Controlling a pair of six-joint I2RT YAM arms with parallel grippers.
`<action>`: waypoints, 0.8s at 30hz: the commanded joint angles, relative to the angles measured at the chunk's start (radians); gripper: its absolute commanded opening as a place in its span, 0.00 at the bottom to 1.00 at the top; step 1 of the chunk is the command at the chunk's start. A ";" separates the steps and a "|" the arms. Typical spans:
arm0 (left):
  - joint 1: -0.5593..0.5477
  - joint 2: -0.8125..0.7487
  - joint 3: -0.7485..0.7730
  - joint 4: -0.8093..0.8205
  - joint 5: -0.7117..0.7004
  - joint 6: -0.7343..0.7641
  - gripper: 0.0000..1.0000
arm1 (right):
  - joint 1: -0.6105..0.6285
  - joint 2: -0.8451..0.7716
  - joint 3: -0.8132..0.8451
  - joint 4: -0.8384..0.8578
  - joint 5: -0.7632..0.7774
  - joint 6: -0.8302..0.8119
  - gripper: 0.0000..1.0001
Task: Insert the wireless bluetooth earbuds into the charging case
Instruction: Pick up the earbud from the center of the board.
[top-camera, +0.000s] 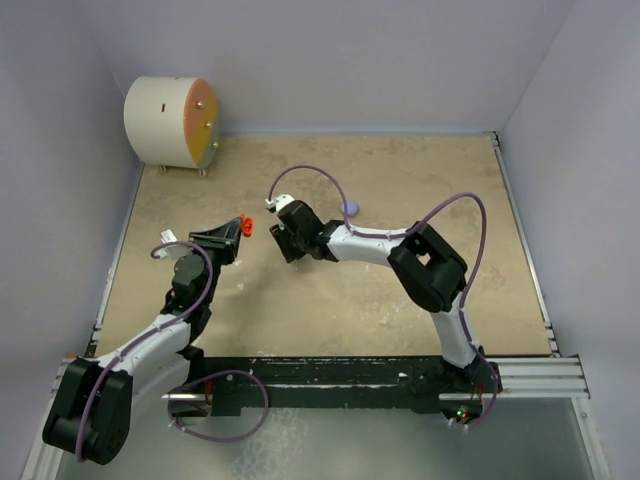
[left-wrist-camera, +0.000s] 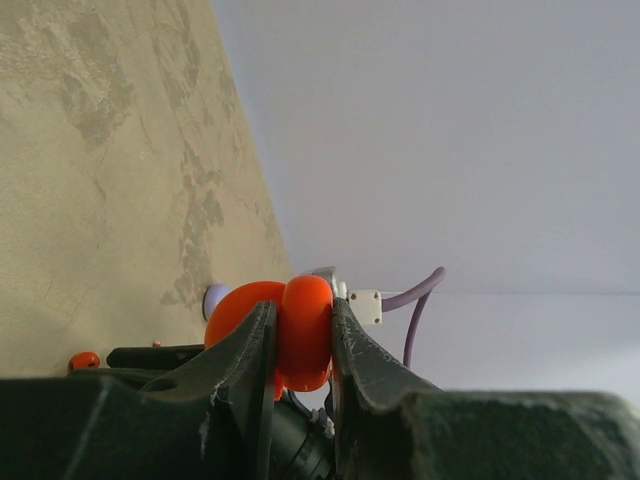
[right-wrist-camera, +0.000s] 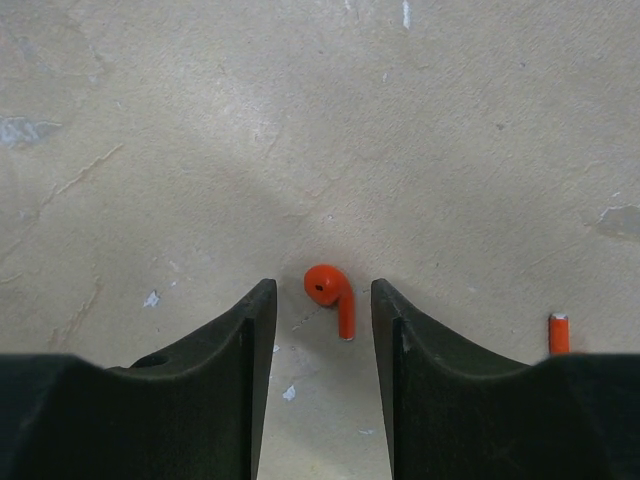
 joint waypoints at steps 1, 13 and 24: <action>0.009 -0.002 0.012 0.043 0.005 -0.021 0.00 | 0.006 0.011 0.052 -0.018 0.031 -0.011 0.45; 0.021 0.005 0.002 0.057 0.009 -0.033 0.00 | 0.016 0.055 0.102 -0.095 0.069 0.005 0.43; 0.033 0.005 -0.008 0.070 0.021 -0.047 0.00 | 0.023 0.096 0.157 -0.196 0.092 0.031 0.43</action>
